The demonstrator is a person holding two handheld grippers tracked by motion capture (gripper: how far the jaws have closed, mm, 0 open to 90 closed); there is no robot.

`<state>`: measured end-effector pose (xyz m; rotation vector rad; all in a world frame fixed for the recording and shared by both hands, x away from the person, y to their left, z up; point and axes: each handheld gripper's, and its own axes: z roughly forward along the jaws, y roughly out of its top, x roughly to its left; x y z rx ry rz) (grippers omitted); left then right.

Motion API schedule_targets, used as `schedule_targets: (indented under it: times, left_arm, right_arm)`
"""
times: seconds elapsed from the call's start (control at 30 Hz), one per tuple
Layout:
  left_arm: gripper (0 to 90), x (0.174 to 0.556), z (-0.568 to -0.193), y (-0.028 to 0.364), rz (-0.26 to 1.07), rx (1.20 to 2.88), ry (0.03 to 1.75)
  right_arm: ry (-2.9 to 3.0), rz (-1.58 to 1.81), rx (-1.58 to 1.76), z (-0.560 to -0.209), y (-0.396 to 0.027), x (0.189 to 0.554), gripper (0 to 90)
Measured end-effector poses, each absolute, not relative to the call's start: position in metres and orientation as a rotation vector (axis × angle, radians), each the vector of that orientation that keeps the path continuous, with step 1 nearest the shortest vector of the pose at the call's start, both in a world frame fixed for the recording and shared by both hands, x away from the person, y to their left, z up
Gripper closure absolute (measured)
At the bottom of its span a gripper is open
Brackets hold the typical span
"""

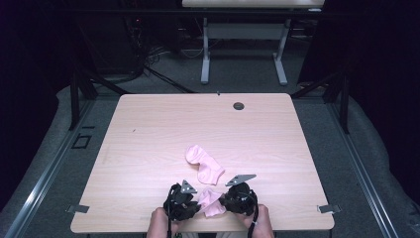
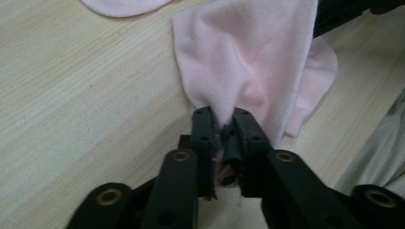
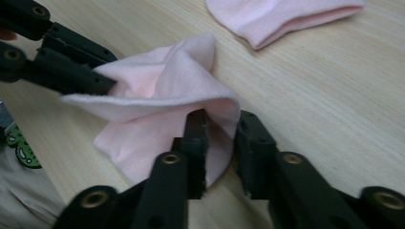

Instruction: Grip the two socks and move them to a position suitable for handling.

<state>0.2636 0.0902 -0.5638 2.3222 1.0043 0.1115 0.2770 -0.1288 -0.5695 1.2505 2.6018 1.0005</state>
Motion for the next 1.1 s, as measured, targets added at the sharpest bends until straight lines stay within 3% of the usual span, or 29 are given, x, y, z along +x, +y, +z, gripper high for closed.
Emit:
schedule_targets:
  times: [0.1, 0.37, 0.63, 0.77, 1.07, 1.1]
  left_arm:
    - [85.6, 0.265, -0.562, 0.093, 0.117, 2.299, 1.003]
    - [86.2, 0.275, -0.532, 0.1, 0.136, 2.213, 0.964]
    - [86.0, 0.293, -0.492, 0.089, 0.214, 2.203, 0.874]
    - [85.9, 0.299, -0.494, 0.088, 0.216, 2.249, 0.866]
    - [84.3, 0.301, -0.544, 0.117, 0.118, 2.371, 0.989]
    - [80.1, 0.3, -0.547, 0.12, 0.12, 2.375, 1.0]
  right_arm:
    - [2.608, 1.012, 1.258, -0.57, -0.128, 0.278, 87.6]
    - [2.541, 1.037, 1.249, -0.558, -0.138, 0.277, 88.5]
    - [2.334, 0.843, 1.023, -0.508, -0.148, 0.267, 88.3]
    - [2.288, 0.759, 0.904, -0.491, -0.144, 0.259, 88.1]
    - [2.574, 0.752, 0.841, -0.543, -0.117, 0.251, 78.5]
    - [2.615, 0.761, 0.831, -0.547, -0.113, 0.25, 75.0]
